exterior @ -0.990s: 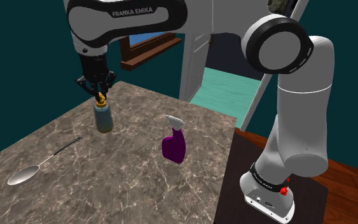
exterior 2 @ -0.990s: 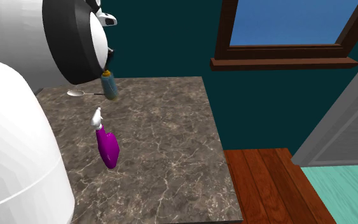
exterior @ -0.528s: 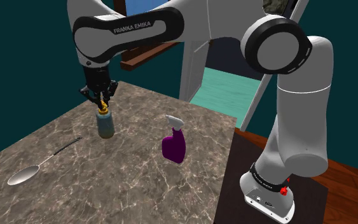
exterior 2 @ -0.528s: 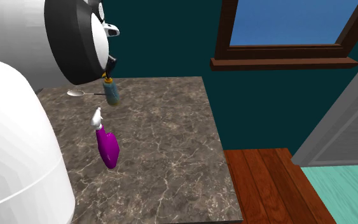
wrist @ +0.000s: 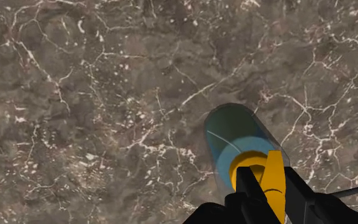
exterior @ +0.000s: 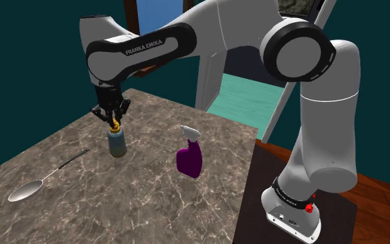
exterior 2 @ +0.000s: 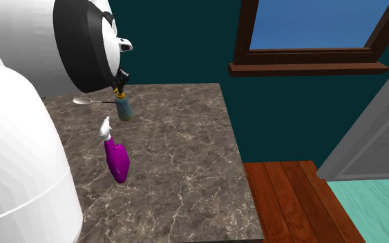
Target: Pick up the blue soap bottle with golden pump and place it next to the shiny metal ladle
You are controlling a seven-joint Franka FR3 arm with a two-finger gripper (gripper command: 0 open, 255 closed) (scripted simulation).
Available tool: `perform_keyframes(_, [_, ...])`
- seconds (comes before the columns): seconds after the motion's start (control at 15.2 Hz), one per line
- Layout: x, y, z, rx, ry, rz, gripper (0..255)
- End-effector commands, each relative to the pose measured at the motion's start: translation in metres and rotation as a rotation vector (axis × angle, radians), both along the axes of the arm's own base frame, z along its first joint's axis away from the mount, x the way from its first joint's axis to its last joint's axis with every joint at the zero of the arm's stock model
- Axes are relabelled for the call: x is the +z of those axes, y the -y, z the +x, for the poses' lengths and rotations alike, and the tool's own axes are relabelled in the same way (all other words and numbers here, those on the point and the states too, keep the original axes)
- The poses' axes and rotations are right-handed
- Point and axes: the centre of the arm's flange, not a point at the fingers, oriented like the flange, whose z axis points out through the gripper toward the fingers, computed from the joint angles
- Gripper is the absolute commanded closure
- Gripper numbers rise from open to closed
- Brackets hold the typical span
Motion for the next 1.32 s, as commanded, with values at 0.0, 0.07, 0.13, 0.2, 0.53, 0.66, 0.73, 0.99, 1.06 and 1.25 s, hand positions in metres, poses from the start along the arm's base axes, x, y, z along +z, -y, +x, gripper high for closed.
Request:
perform_keyframes(0.0, [-0.011,0.000,0.000,0.000,0.001,0.000,255])
perform_keyframes(0.07, [-0.018,0.000,0.000,0.000,0.001,0.000,255])
perform_keyframes(0.13, [-0.018,0.000,0.000,0.000,0.001,0.000,255])
perform_keyframes(0.2, [-0.018,0.000,0.000,0.000,0.001,0.000,255])
perform_keyframes(0.53, [-0.018,0.000,0.000,0.000,0.001,0.000,255])
perform_keyframes(0.66, [-0.018,0.000,0.000,0.000,0.001,0.000,0])
perform_keyframes(0.73, [-0.018,0.000,-0.001,0.000,0.001,0.000,0])
perform_keyframes(0.99, [-0.005,0.000,-0.001,0.000,0.001,0.000,0])
perform_keyframes(1.06, [0.009,0.001,-0.001,0.000,0.001,0.000,0])
perform_keyframes(1.25, [0.032,0.003,-0.001,0.000,0.001,0.000,0])
